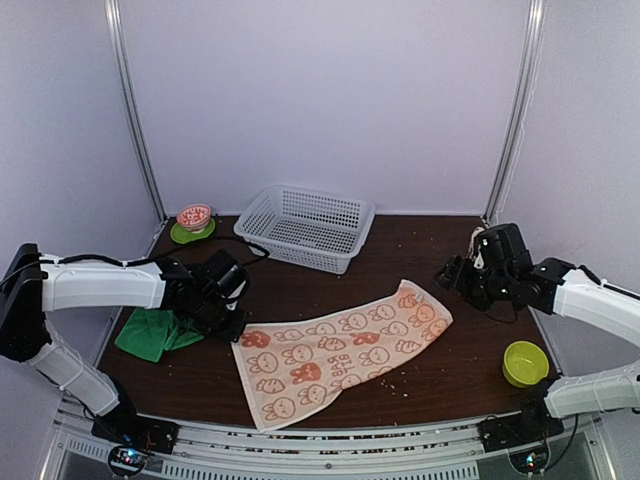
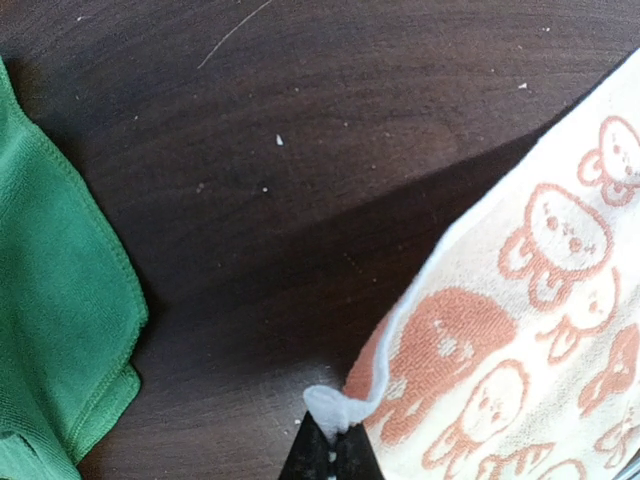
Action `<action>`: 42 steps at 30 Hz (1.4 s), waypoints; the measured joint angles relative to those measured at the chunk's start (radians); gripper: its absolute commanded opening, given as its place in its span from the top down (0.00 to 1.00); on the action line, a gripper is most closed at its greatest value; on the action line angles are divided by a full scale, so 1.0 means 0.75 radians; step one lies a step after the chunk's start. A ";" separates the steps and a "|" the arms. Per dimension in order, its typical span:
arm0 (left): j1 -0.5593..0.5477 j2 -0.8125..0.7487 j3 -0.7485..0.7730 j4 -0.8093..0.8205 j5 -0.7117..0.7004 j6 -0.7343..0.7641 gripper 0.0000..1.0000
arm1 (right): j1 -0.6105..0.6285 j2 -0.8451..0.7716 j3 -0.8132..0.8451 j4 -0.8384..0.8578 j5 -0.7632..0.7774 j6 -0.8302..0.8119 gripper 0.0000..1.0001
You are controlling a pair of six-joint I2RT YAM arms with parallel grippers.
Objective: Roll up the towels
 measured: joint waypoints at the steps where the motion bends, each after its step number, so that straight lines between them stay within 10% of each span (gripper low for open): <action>1: 0.000 0.001 -0.001 -0.005 -0.007 0.004 1.00 | -0.004 0.019 0.015 -0.011 0.001 -0.023 0.24; 12: 0.000 0.067 0.007 -0.049 -0.096 0.010 1.00 | 0.046 0.230 0.066 -0.035 0.070 -0.459 0.36; 29: 0.001 0.062 0.009 -0.098 -0.144 0.043 1.00 | -0.041 1.024 0.664 0.054 0.105 -0.536 0.45; 42: 0.001 0.039 0.009 -0.095 -0.147 0.013 1.00 | -0.079 1.171 0.672 -0.006 0.032 -0.528 0.58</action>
